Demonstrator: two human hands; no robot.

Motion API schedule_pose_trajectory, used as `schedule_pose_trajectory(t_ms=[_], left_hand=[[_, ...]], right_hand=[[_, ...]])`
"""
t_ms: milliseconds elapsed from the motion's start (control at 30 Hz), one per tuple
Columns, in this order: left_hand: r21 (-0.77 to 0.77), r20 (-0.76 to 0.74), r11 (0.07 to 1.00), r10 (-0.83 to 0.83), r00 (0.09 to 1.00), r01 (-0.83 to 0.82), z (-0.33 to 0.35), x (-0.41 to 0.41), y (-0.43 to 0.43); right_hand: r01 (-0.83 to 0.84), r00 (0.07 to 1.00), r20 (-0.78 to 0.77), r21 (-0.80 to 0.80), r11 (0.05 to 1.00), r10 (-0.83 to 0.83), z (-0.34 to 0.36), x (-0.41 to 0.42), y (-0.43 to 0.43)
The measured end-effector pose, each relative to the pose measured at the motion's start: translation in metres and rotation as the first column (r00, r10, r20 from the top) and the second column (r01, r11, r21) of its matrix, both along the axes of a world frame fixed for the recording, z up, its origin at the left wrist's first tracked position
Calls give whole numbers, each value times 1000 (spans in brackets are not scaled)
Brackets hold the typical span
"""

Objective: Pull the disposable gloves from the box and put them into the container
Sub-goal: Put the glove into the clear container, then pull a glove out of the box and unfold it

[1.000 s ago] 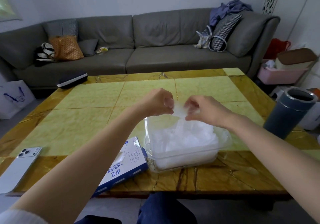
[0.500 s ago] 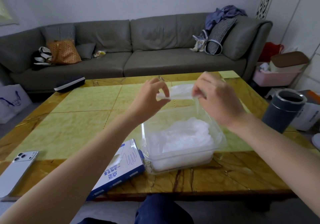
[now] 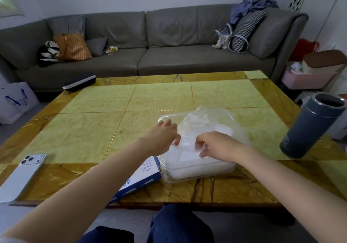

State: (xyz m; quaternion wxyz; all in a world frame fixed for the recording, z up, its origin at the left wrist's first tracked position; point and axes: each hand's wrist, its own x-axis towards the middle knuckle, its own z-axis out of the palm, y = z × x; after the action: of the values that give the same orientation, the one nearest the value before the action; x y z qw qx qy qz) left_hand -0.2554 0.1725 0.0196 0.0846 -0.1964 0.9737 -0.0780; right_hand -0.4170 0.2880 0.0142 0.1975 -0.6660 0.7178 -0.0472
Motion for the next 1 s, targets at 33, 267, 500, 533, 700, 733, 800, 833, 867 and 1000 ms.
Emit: schedule_pose_trajectory(t_ms=[33, 267, 500, 533, 700, 733, 800, 833, 867, 1000], left_hand=[[-10, 57, 1000, -6, 998, 7, -2, -1, -1], [61, -262, 985, 170, 950, -160, 6, -24, 1], [194, 378, 941, 190, 906, -278, -37, -47, 14], [196, 403, 935, 198, 893, -296, -41, -49, 13], [170, 451, 926, 232, 862, -338, -50, -53, 8], [169, 467, 923, 233, 853, -345, -50, -54, 8], [165, 484, 921, 236, 843, -353, -52, -54, 8], [160, 484, 922, 238, 842, -353, -53, -54, 9], [155, 485, 924, 238, 841, -351, -52, -54, 9], [180, 471, 920, 230, 852, -348, -47, -54, 5]], right_hand=[[-1, 999, 43, 103, 995, -3, 3, -1, -2], [98, 995, 48, -349, 932, -87, 20, -3, -9], [-81, 964, -249, 45, 996, 90, -18, -17, -29], [-71, 955, -282, 79, 994, 91, -21, -21, -31], [-10, 936, -341, 227, 974, 89, -34, -42, -35], [-9, 939, -331, 243, 970, 91, -36, -44, -36], [-15, 947, -305, 266, 964, 99, -40, -46, -38], [-18, 950, -295, 280, 960, 104, -41, -46, -39], [-20, 951, -290, 295, 955, 110, -40, -46, -40], [-8, 948, -299, 325, 946, 111, -33, -43, -38]])
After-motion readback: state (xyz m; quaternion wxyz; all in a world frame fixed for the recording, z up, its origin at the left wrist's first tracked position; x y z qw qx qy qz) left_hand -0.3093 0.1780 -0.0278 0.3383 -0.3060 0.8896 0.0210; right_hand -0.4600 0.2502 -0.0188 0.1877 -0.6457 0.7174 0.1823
